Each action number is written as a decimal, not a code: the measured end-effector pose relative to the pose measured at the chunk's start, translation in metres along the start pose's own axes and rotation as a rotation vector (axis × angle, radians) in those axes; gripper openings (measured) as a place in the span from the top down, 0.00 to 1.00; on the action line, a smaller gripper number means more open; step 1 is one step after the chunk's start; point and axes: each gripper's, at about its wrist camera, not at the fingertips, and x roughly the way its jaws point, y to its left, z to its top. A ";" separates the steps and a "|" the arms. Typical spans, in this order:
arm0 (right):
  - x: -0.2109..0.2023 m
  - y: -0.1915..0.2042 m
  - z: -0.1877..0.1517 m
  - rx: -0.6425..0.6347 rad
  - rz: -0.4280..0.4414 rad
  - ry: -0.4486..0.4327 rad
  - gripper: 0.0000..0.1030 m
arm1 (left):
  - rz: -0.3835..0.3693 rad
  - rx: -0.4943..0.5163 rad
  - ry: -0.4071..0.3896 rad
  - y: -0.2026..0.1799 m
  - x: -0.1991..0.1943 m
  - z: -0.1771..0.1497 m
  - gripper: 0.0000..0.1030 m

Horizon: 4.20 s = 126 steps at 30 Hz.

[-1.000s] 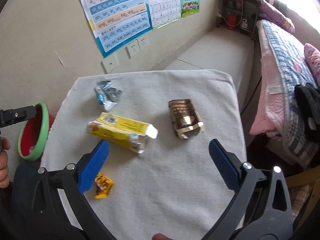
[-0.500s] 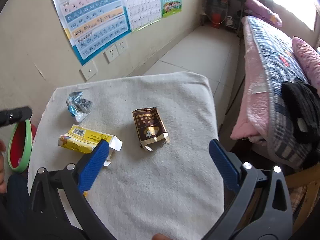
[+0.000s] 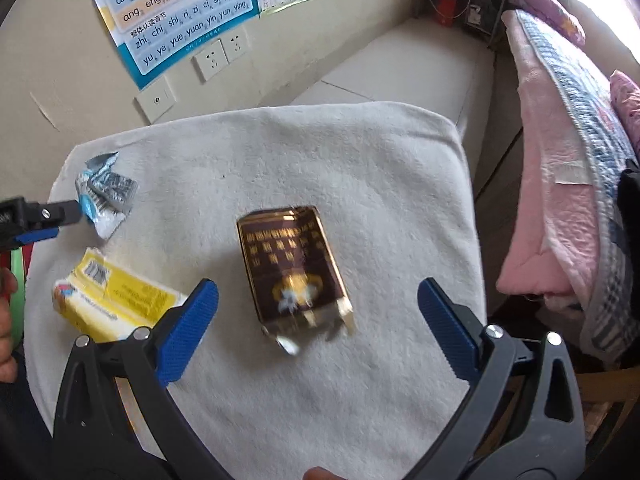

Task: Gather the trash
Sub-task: 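Move both tools back over the remaining wrappers on the table, then grasp the silver wrapper with the left tool while the right tool grasps the brown box, then carry the silver wrapper and brown box with both tools over the red bucket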

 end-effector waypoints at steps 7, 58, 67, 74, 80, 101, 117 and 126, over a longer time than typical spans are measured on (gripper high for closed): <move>0.016 0.006 0.009 0.005 0.004 0.037 0.05 | 0.019 0.026 -0.011 -0.005 0.011 0.013 0.17; -0.106 0.011 -0.054 0.065 0.125 -0.108 0.50 | -0.030 0.351 -0.176 0.002 -0.132 -0.088 0.91; -0.124 0.024 -0.063 0.047 0.113 -0.122 0.50 | -0.022 0.404 -0.195 0.009 -0.152 -0.118 0.90; -0.122 0.045 -0.065 0.017 0.133 -0.108 0.50 | -0.031 0.385 -0.182 0.019 -0.146 -0.128 0.90; -0.121 0.065 -0.066 -0.025 0.146 -0.106 0.50 | -0.043 0.364 -0.190 0.024 -0.147 -0.130 0.90; -0.124 0.200 -0.054 -0.218 0.255 -0.128 0.50 | 0.033 0.220 -0.286 0.119 -0.177 -0.123 0.90; -0.119 0.320 -0.029 -0.404 0.362 -0.122 0.49 | 0.096 -0.028 -0.330 0.235 -0.208 -0.138 0.89; -0.096 0.402 -0.021 -0.512 0.421 -0.081 0.49 | 0.154 -0.107 -0.339 0.286 -0.220 -0.133 0.89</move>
